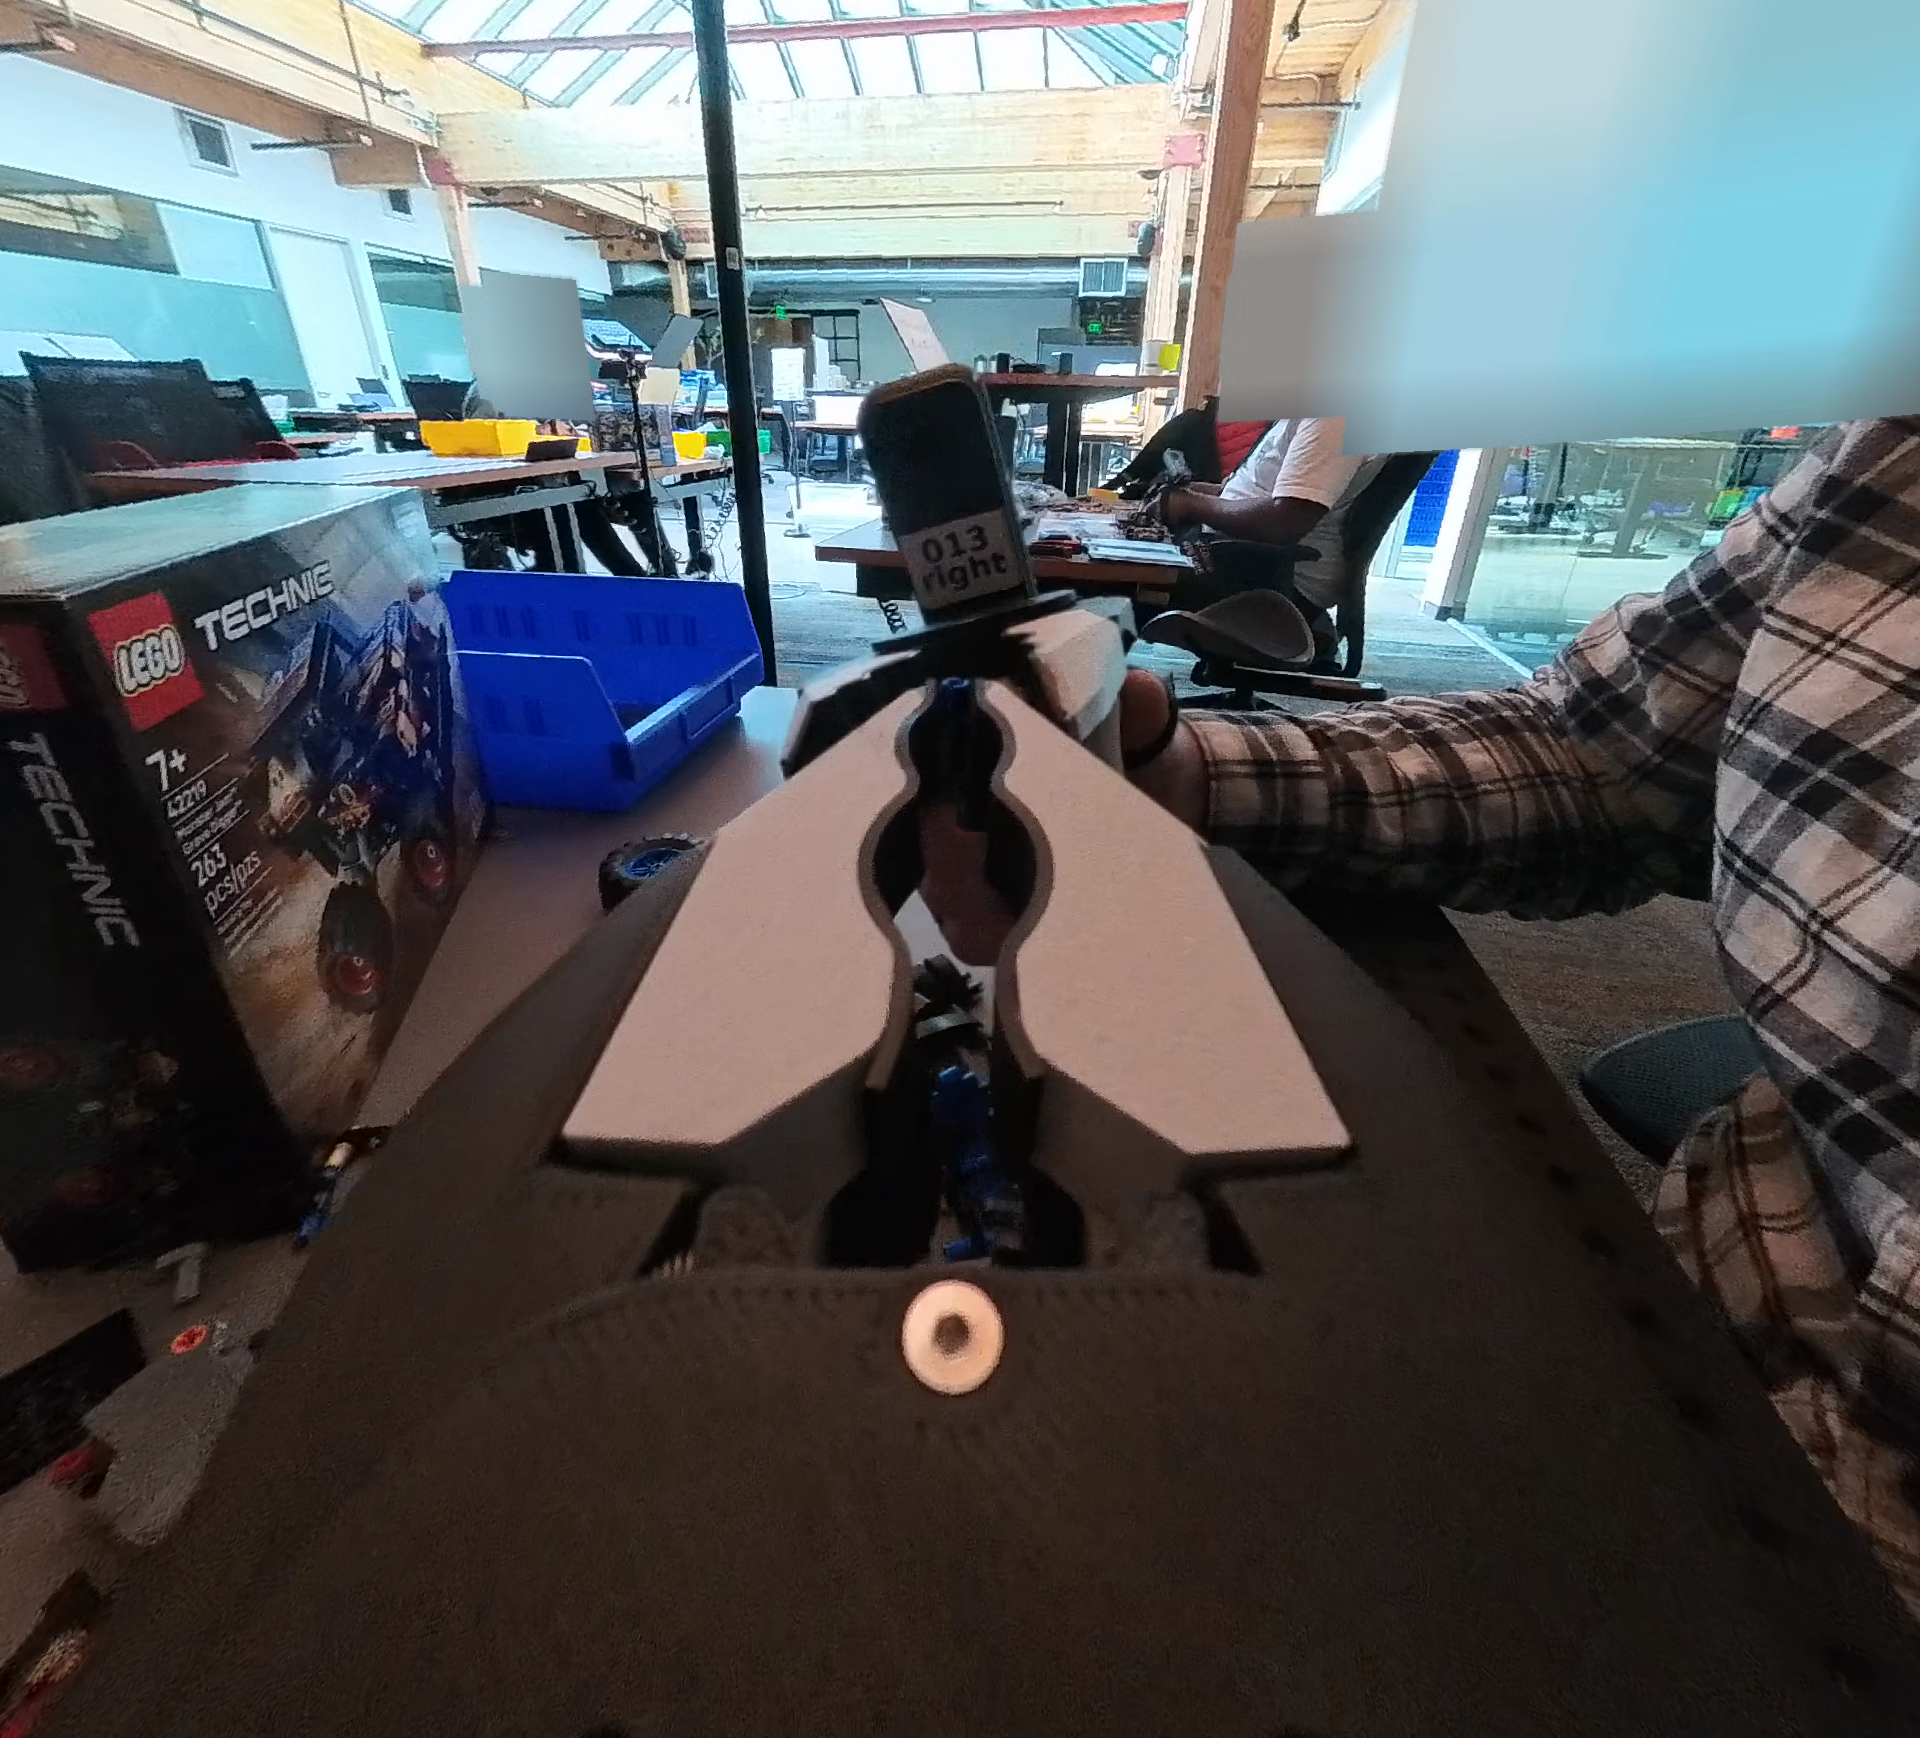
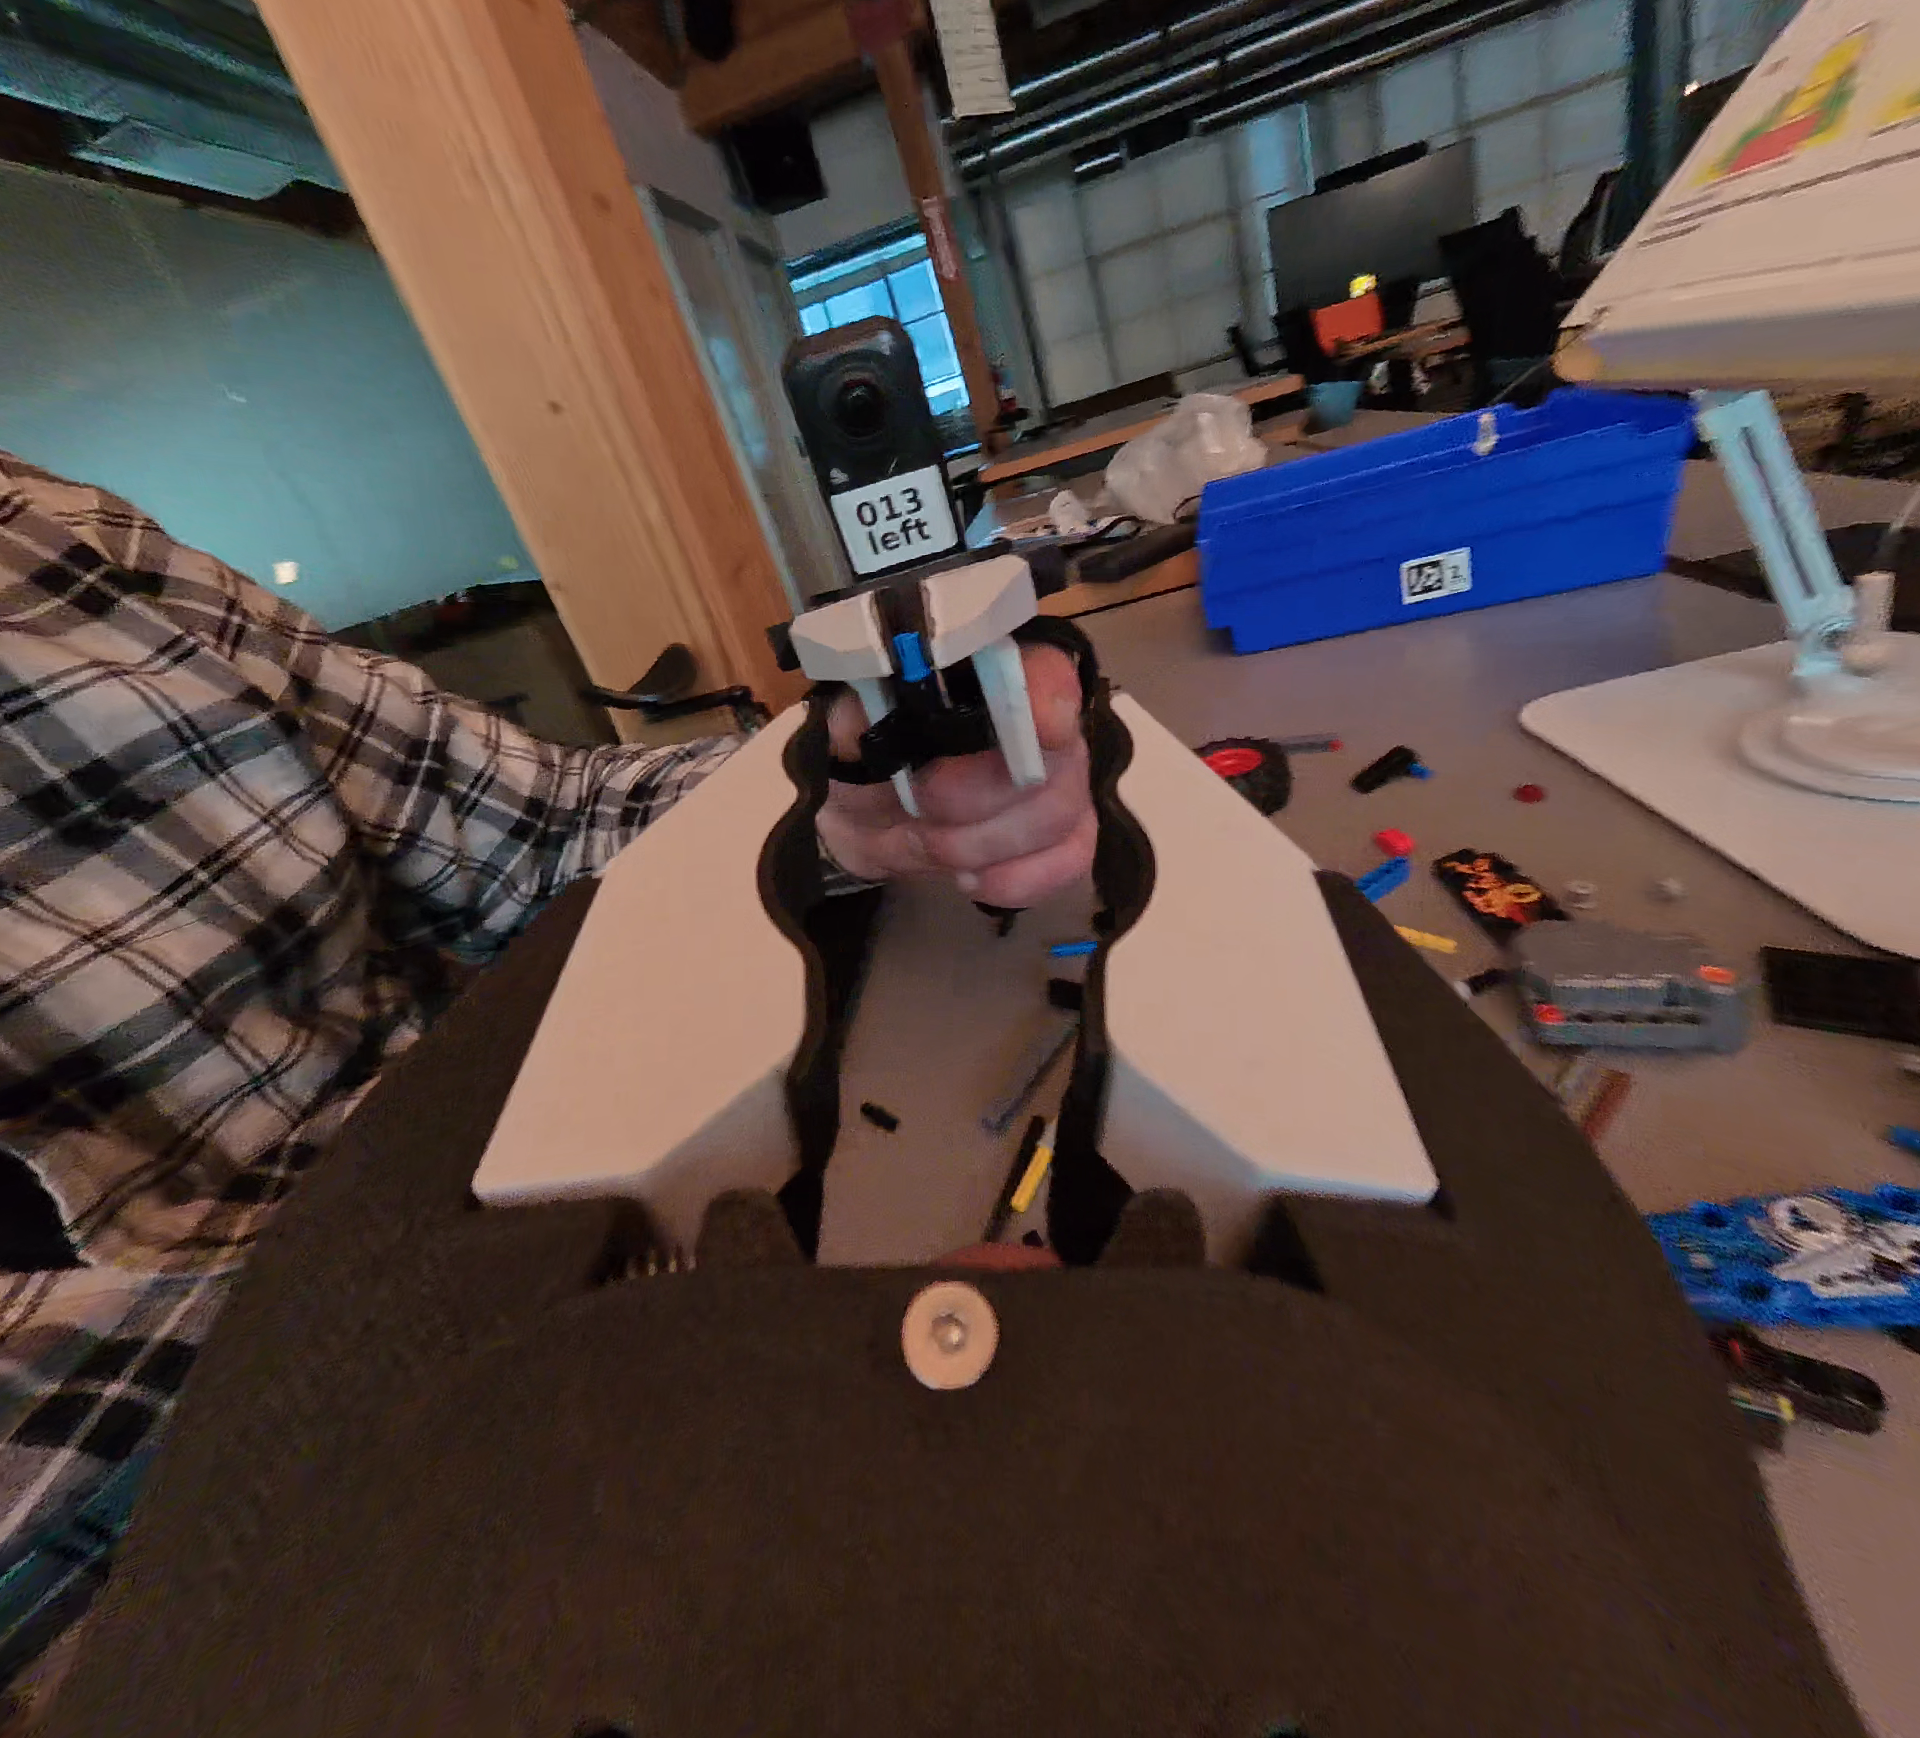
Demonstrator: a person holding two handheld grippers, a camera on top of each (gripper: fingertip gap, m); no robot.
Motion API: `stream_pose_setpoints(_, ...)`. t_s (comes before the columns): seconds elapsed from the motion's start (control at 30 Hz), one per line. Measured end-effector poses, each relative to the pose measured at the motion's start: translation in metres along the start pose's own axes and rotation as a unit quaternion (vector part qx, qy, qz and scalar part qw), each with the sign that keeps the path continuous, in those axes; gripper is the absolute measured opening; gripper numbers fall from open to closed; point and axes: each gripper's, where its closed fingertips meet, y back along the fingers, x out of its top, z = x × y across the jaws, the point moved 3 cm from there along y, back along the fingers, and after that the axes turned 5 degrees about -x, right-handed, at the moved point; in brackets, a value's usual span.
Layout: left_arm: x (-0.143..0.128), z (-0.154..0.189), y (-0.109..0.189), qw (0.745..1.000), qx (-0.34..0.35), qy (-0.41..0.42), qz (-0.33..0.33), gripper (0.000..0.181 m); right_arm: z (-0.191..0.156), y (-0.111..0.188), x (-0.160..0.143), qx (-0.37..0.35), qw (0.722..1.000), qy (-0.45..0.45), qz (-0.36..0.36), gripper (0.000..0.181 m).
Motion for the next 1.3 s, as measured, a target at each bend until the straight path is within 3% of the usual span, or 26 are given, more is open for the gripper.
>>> stream_pose_setpoints(0.07, 0.0, 0.0, -0.002, 1.0, 0.003, -0.006, 0.003, 0.001, -0.003, -0.004, -0.005, 0.013, 1.0, -0.005, -0.013, 0.05)
stream_pose_setpoints(0.13, 0.0, 0.0, -0.004, 1.0, 0.006, -0.008, 0.007, 0.001, -0.007, -0.006, -0.007, 0.009, 1.0, 0.021, -0.018, 0.026)
stream_pose_setpoints(0.23, -0.001, -0.001, -0.004, 1.0, 0.017, -0.025, 0.0, 0.002, -0.006, -0.006, -0.006, -0.031, 0.996, 0.081, -0.027, 0.025)
stream_pose_setpoints(0.47, -0.01, -0.008, -0.006, 0.997, 0.046, -0.055, -0.04, 0.004, 0.004, -0.006, -0.011, -0.184, 0.939, 0.269, -0.107, 0.025)
stream_pose_setpoints(0.67, -0.016, -0.009, -0.009, 0.99, 0.076, -0.094, -0.079, 0.002, 0.01, -0.004, -0.017, -0.238, 0.896, 0.338, -0.16, 0.025)
stream_pose_setpoints(0.73, -0.018, -0.007, -0.01, 0.983, 0.088, -0.123, -0.1, 0.002, 0.012, -0.005, -0.02, -0.248, 0.884, 0.353, -0.18, 0.025)
stream_pose_setpoints(0.87, -0.017, -0.005, -0.012, 0.978, 0.107, -0.137, -0.113, 0.0, 0.014, -0.004, -0.024, -0.248, 0.891, 0.332, -0.185, 0.025)
stream_pose_setpoints(0.93, 0.01, 0.018, -0.016, 0.991, 0.055, -0.112, -0.039, 0.0, 0.036, 0.003, -0.041, -0.278, 0.87, 0.326, -0.245, 0.025)
stream_pose_setpoints(0.97, 0.014, 0.015, -0.017, 0.984, 0.084, -0.152, -0.048, 0.0, 0.042, 0.005, -0.05, -0.275, 0.875, 0.305, -0.255, 0.025)
stream_pose_setpoints(1.0, 0.001, -0.001, -0.013, 0.976, 0.115, -0.163, -0.087, 0.0, 0.038, 0.004, -0.047, -0.263, 0.886, 0.296, -0.24, 0.025)
stream_pose_setpoints(1.07, -0.019, -0.015, -0.002, 0.983, 0.094, -0.091, -0.126, 0.001, 0.03, 0.001, -0.038, -0.25, 0.898, 0.291, -0.215, 0.025)
stream_pose_setpoints(1.1, -0.021, -0.015, 0.004, 0.982, 0.093, -0.096, -0.136, 0.0, 0.03, 0.001, -0.038, -0.252, 0.898, 0.29, -0.214, 0.025)
stream_pose_setpoints(1.2, -0.023, -0.021, 0.008, 0.983, 0.105, -0.081, -0.127, 0.003, 0.031, 0.002, -0.044, -0.256, 0.877, 0.33, -0.239, 0.025)
stream_pose_setpoints(1.3, -0.043, -0.023, 0.002, 0.963, 0.124, -0.128, -0.203, 0.008, 0.035, 0.004, -0.048, -0.264, 0.863, 0.348, -0.254, 0.025)
